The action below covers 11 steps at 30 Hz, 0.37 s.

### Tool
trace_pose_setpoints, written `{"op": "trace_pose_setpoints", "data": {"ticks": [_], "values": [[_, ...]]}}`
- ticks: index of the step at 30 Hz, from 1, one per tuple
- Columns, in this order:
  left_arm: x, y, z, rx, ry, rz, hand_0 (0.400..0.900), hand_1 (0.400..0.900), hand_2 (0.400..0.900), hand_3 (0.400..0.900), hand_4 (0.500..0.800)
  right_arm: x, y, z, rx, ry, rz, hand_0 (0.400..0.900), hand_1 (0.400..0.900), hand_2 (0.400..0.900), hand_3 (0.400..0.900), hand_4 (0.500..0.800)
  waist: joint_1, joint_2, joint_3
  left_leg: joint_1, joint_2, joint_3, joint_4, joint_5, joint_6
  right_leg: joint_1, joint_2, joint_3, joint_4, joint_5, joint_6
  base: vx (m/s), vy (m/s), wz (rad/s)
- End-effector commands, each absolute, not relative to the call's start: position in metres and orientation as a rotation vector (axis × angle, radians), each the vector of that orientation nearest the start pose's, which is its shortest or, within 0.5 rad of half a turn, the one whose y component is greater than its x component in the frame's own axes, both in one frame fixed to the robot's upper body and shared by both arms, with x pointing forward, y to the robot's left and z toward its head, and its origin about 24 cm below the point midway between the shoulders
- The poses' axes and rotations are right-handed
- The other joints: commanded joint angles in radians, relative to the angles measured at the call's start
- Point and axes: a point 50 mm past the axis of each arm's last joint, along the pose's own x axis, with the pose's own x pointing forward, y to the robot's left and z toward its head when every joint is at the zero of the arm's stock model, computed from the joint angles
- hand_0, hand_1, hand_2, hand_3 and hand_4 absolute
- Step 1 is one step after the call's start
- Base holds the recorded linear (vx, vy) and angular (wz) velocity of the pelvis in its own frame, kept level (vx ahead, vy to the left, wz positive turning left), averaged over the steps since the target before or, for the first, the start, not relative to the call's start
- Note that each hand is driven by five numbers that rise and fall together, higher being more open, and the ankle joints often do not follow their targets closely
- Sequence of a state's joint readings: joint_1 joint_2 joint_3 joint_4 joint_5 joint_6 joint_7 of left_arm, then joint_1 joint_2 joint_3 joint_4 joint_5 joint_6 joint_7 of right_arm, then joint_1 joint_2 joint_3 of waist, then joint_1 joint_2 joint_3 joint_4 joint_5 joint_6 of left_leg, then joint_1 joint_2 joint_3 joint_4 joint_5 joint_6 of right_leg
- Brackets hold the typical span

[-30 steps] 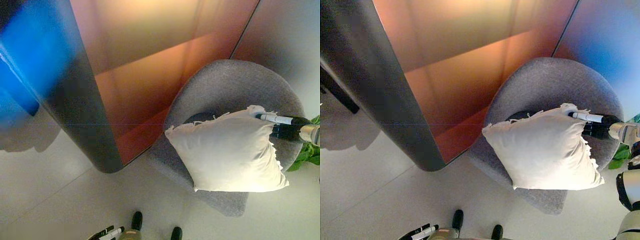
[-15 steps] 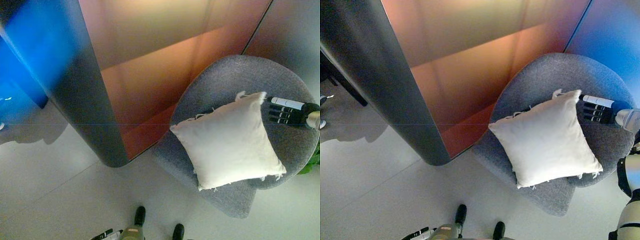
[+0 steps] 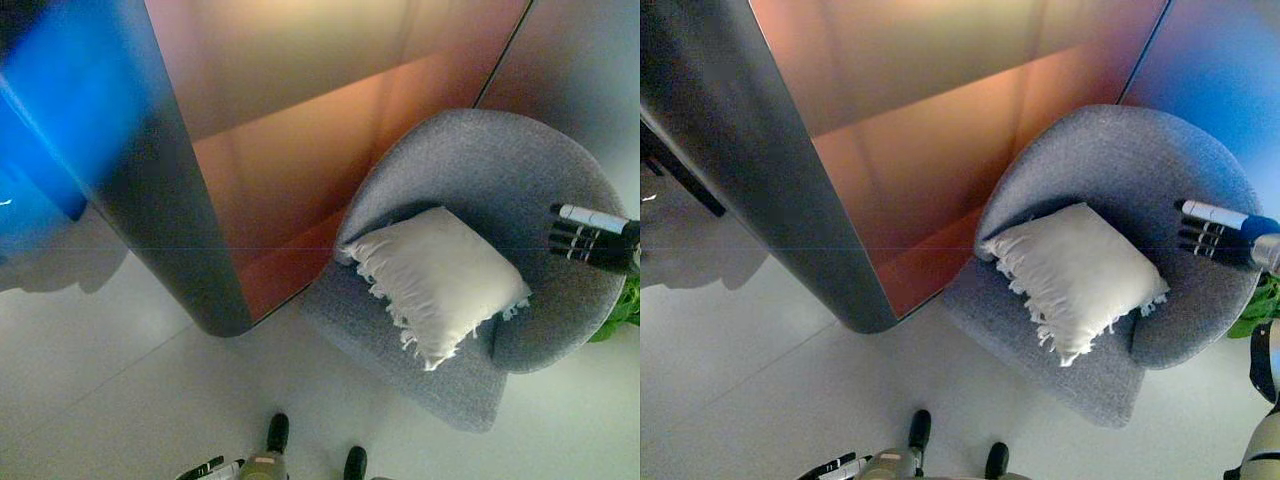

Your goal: Pick up the pillow and put it on the sofa.

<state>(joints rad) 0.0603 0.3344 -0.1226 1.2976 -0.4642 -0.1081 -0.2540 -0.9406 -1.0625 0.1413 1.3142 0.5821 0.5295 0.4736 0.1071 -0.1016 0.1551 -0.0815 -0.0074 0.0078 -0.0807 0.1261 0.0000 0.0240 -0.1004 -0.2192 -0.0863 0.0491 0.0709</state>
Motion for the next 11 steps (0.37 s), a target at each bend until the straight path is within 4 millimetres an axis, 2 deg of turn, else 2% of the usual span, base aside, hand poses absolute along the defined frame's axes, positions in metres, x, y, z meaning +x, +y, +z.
{"op": "trace_pose_setpoints", "data": {"ticks": [1,5,6,7,11], "values": [[0.049,0.271,-0.155,-0.104,1.215,0.145,0.9,0.9,0.9,0.9,0.8,0.259,-0.456,0.165,0.051,0.524,-0.396,0.9,0.9,0.9,0.9,0.8,-0.027,-0.002,-0.059,0.122,-0.002,0.086,0.006,-0.181,-0.047,0.011,0.021,0.018,0.013,-0.036,0.019,0.01,0.048,-0.11],[0.056,0.27,-0.155,-0.11,1.198,0.137,0.9,0.9,0.9,0.9,0.8,0.23,-0.453,0.09,0.09,0.67,-0.426,0.9,0.9,0.9,0.9,0.8,-0.046,0.006,-0.067,0.139,0.001,0.102,0.006,-0.185,-0.041,0.019,0.019,0.026,0.016,-0.033,0.024,0.0,0.035,-0.11],[0.058,0.27,-0.154,-0.11,1.196,0.138,0.9,0.9,0.9,0.9,0.8,0.225,-0.452,0.081,0.089,0.691,-0.43,0.9,0.9,0.9,0.9,0.8,-0.047,0.006,-0.067,0.141,0.001,0.103,0.006,-0.186,-0.041,0.021,0.018,0.026,0.016,-0.033,0.025,-0.01,0.033,-0.09],[0.062,0.27,-0.154,-0.119,1.19,0.137,0.9,0.9,0.9,0.9,0.8,0.213,-0.447,0.054,0.108,0.735,-0.451,0.9,0.9,0.9,0.9,0.8,-0.054,0.01,-0.067,0.148,0.002,0.107,0.006,-0.187,-0.039,0.024,0.017,0.029,0.017,-0.03,0.027,-0.02,0.029,-0.07],[0.066,0.27,-0.154,-0.153,1.188,0.15,0.9,0.9,0.9,0.9,0.8,0.188,-0.43,0.003,0.154,0.8,-0.475,0.9,0.9,0.9,0.9,0.8,-0.071,0.019,-0.067,0.159,0.001,0.115,0.004,-0.19,-0.035,0.029,0.013,0.035,0.018,-0.025,0.032,-0.02,0.021,-0.04]]}}
